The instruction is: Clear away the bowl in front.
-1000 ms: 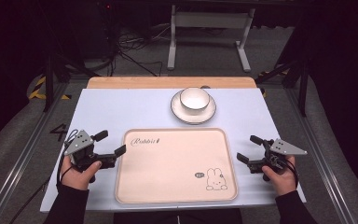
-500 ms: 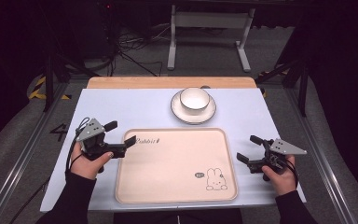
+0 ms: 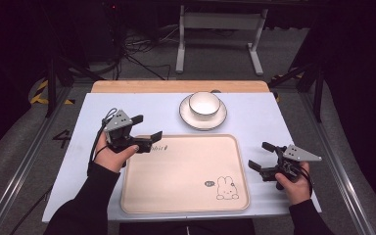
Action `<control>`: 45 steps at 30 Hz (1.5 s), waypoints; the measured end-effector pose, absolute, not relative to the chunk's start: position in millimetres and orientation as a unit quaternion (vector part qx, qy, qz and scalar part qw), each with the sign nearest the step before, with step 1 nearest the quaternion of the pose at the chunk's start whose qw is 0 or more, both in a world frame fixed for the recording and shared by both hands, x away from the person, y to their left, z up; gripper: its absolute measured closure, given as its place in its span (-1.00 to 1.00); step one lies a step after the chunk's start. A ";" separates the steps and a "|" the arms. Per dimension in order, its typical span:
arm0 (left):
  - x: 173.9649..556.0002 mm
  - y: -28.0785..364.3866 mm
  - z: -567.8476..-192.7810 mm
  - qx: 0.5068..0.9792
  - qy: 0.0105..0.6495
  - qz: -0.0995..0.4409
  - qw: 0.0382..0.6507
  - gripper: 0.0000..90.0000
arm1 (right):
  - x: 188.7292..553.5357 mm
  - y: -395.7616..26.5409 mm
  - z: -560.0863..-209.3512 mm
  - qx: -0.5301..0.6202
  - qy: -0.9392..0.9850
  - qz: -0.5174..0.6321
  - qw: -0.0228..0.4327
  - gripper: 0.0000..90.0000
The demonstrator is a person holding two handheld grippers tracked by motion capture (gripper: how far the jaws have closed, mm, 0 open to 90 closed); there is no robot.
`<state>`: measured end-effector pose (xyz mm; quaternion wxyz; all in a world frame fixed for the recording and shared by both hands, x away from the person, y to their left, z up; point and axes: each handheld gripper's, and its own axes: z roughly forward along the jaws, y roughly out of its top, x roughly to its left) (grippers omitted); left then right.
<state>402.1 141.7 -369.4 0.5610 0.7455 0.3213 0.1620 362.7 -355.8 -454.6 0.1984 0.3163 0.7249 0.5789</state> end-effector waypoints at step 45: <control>511.8 39.4 -362.8 0.765 0.318 0.137 0.543 -0.86 | 364.0 -359.0 -455.0 0.318 0.719 0.589 0.187 -0.95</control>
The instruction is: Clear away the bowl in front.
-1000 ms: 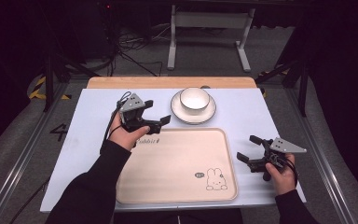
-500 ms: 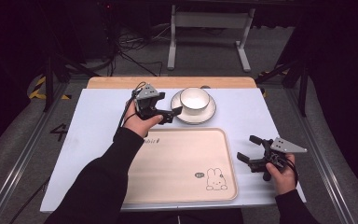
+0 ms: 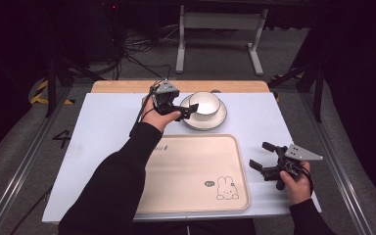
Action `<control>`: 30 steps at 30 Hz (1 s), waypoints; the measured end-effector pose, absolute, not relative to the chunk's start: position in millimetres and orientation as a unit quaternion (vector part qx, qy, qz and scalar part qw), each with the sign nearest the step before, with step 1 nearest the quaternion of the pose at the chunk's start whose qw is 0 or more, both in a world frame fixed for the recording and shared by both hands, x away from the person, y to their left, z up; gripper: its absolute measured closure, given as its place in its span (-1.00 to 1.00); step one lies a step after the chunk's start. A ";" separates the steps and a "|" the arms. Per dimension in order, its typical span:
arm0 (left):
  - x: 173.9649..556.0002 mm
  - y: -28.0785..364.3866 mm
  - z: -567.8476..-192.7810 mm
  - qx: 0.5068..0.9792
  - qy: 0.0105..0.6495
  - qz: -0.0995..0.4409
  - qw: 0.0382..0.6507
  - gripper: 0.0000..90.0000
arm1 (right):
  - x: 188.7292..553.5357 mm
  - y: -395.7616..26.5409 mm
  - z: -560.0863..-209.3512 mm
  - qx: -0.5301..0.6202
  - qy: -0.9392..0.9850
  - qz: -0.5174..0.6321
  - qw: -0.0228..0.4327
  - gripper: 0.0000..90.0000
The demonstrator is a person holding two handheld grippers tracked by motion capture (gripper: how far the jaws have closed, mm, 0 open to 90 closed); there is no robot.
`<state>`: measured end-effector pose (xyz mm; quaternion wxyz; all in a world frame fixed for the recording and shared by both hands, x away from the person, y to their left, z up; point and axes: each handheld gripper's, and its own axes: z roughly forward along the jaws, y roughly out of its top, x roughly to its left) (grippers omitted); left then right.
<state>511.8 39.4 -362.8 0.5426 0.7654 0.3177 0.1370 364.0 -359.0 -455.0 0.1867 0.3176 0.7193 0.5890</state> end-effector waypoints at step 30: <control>573.0 12.2 -393.2 0.746 0.434 0.089 0.498 -0.49 | 362.8 -359.7 -455.1 0.313 0.717 0.594 0.188 -0.93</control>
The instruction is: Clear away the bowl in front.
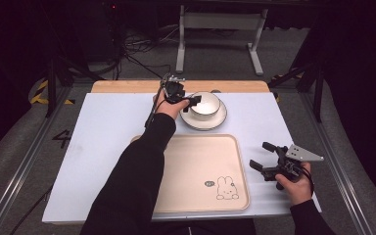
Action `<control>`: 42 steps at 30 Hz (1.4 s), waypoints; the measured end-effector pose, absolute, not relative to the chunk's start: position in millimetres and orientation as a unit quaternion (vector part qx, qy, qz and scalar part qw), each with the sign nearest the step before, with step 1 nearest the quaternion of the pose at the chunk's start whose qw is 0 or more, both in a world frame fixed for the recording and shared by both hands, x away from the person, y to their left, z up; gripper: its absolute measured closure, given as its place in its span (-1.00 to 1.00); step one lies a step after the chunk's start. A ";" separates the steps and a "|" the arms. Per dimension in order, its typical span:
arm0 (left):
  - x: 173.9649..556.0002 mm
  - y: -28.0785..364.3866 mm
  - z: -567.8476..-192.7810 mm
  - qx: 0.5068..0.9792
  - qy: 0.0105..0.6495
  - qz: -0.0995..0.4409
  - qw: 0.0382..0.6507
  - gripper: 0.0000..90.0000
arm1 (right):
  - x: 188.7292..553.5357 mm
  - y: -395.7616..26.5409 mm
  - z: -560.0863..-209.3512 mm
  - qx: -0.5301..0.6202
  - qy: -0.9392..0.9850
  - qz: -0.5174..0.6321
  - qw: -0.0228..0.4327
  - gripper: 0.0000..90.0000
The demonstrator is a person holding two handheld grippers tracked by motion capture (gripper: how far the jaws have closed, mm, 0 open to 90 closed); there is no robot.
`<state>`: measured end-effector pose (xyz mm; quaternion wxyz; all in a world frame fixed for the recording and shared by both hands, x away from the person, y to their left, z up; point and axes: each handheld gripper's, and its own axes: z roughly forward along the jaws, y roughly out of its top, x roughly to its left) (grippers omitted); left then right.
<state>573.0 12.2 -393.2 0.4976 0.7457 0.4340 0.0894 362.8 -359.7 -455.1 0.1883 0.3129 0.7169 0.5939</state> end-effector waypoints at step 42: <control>593.6 -18.6 -431.9 0.758 0.506 0.058 0.407 0.47 | 361.5 -359.4 -455.1 0.306 0.718 0.596 0.190 -0.91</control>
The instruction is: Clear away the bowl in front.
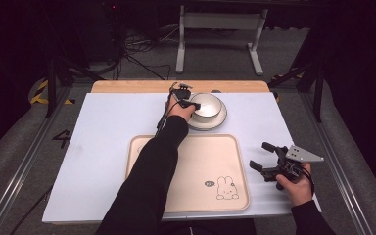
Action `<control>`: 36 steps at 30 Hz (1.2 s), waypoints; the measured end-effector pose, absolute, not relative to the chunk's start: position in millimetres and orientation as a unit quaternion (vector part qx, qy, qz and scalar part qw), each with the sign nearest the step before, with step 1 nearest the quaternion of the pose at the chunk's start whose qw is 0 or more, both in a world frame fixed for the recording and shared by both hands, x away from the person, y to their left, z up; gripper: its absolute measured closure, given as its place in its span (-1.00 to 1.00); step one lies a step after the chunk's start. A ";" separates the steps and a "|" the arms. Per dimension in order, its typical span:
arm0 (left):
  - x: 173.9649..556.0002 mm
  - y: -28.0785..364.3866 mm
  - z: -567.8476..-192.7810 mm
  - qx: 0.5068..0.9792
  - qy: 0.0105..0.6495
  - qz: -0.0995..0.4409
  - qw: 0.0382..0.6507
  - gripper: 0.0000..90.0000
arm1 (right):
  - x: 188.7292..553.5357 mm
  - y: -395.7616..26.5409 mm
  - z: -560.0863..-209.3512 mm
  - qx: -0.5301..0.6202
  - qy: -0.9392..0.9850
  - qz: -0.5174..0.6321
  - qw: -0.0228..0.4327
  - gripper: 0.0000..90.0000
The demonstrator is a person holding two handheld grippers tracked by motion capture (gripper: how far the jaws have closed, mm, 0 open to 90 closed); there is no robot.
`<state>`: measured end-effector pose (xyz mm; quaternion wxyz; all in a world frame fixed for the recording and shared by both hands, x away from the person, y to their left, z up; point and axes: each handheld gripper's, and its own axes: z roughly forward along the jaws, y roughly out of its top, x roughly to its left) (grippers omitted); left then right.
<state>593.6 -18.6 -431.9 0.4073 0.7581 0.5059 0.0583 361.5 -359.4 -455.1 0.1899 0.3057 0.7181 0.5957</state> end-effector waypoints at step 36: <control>581.0 1.8 -398.7 0.751 0.487 0.090 0.437 0.75 | 360.7 -357.8 -455.0 0.304 0.722 0.591 0.195 -0.91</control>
